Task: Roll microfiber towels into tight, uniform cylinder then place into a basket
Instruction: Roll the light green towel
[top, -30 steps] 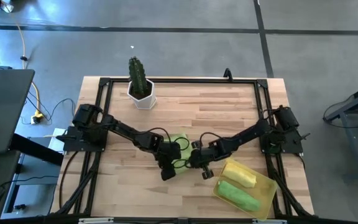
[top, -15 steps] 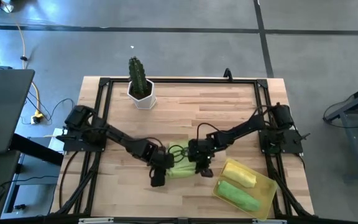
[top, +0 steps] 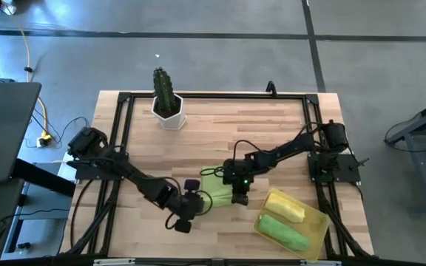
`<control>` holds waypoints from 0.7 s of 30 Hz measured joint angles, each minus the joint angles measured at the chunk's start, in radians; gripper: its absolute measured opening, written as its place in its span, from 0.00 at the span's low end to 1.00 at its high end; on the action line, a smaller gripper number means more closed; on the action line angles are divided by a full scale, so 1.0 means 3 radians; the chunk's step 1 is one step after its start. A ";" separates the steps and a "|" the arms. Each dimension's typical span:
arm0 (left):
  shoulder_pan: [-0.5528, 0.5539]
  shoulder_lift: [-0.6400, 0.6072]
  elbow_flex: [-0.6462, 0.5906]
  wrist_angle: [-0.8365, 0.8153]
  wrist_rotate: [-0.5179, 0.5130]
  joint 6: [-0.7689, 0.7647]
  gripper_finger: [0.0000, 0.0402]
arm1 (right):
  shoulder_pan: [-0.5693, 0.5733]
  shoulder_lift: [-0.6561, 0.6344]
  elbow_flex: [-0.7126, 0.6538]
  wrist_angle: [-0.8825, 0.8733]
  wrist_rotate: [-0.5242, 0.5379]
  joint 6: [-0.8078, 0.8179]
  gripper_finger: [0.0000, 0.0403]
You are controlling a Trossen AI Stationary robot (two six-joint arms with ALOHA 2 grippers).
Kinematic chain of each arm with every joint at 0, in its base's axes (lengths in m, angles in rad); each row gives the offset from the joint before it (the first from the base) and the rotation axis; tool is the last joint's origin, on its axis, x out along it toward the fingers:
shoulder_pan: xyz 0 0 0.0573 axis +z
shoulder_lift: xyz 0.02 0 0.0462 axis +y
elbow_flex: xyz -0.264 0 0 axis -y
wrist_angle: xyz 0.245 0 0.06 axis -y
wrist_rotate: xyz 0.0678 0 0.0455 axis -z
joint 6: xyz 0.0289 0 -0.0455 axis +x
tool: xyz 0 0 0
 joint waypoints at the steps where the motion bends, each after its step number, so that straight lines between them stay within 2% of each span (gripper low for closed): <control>1: -0.0023 0.0006 -0.0002 -0.0003 -0.0128 0.0052 0.27 | -0.0005 0.0000 0.0002 0.0001 -0.0016 0.0027 0.00; 4: -0.0042 0.0009 -0.0003 0.0006 -0.0373 0.0166 0.29 | -0.0015 -0.0001 0.0005 0.0000 -0.0026 0.0100 0.00; 6: -0.0017 0.0010 -0.0003 0.0007 -0.0418 0.0198 0.30 | -0.0015 -0.0002 0.0005 0.0003 -0.0025 0.0157 0.00; 15: 0.0038 0.0153 0.0001 0.0382 -0.0110 0.0468 0.34 | -0.0015 -0.0008 0.0008 -0.0020 0.0011 0.0330 0.00; 21: 0.0077 0.0282 -0.0003 0.0376 -0.0073 0.0478 0.34 | -0.0015 -0.0009 0.0008 -0.0020 0.0020 0.0339 0.00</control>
